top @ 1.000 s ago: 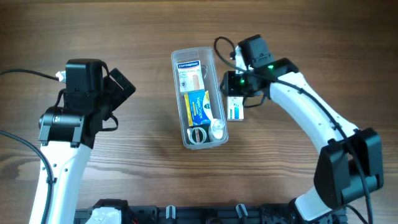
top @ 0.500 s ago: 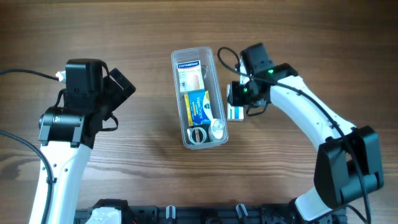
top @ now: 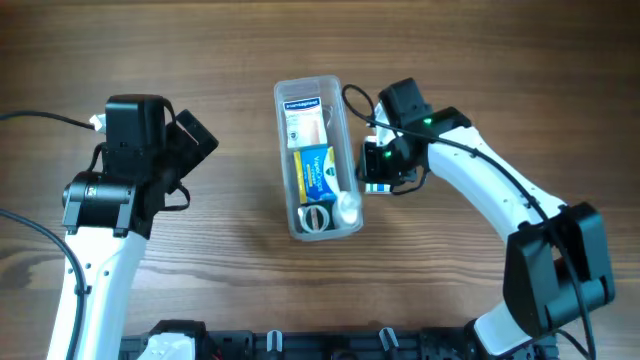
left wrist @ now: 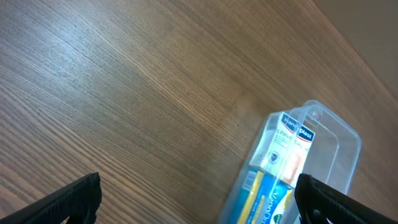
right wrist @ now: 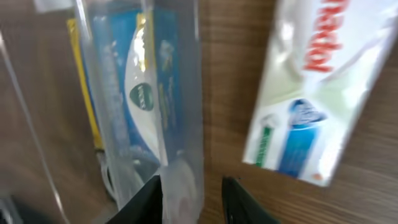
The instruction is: Pack container
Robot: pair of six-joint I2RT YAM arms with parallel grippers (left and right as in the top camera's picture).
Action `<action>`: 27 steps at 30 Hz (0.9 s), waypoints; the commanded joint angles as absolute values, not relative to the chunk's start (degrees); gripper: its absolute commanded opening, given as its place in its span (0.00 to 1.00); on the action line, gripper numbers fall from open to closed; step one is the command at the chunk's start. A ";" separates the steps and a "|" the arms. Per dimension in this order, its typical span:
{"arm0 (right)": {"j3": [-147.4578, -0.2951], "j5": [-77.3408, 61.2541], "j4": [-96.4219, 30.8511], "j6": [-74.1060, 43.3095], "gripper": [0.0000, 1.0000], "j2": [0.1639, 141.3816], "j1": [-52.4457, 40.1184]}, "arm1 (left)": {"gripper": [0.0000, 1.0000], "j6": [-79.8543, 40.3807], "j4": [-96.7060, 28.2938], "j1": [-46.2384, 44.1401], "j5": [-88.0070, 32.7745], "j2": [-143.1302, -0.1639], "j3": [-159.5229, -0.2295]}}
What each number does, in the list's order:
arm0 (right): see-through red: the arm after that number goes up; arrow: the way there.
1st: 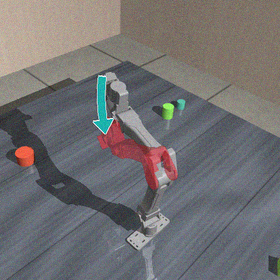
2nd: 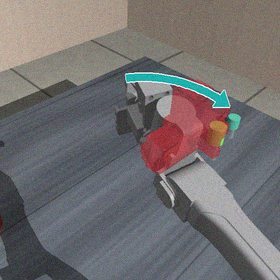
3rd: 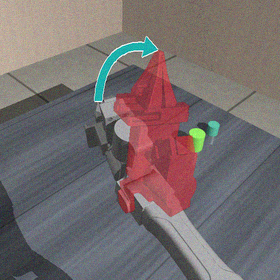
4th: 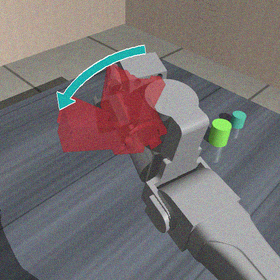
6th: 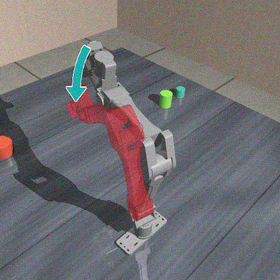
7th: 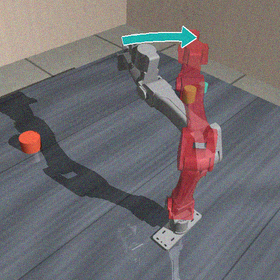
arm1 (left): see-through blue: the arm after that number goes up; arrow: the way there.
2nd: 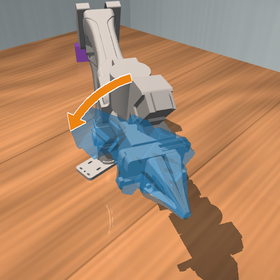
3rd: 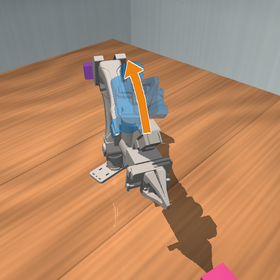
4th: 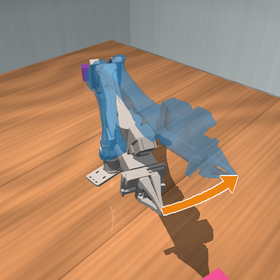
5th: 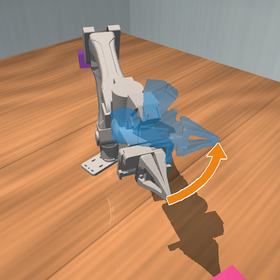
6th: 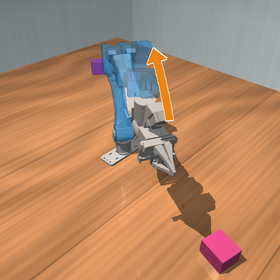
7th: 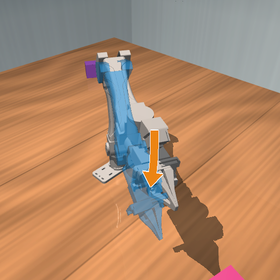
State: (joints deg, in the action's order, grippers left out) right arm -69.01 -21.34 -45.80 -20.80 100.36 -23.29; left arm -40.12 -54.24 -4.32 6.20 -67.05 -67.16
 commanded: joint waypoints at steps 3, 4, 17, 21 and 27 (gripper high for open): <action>-68.99 -27.75 -44.27 -20.97 0.36 101.06 -25.06 | 1.00 -39.40 -54.15 -3.97 7.35 -66.50 -68.10; -68.99 -26.44 -44.03 -21.04 0.38 101.06 -25.06 | 1.00 -39.40 -54.15 -3.97 7.35 -66.50 -68.10; -68.86 5.58 -41.12 -25.80 0.45 101.06 -25.06 | 1.00 -39.40 -54.15 -3.97 7.35 -66.50 -68.10; -68.86 7.86 -40.49 -28.16 0.47 102.13 -25.06 | 1.00 -39.40 -54.15 -3.97 7.35 -66.50 -68.10; -68.86 7.20 -39.07 -28.71 0.64 106.65 -25.06 | 1.00 -39.40 -54.15 -3.97 7.35 -66.50 -68.10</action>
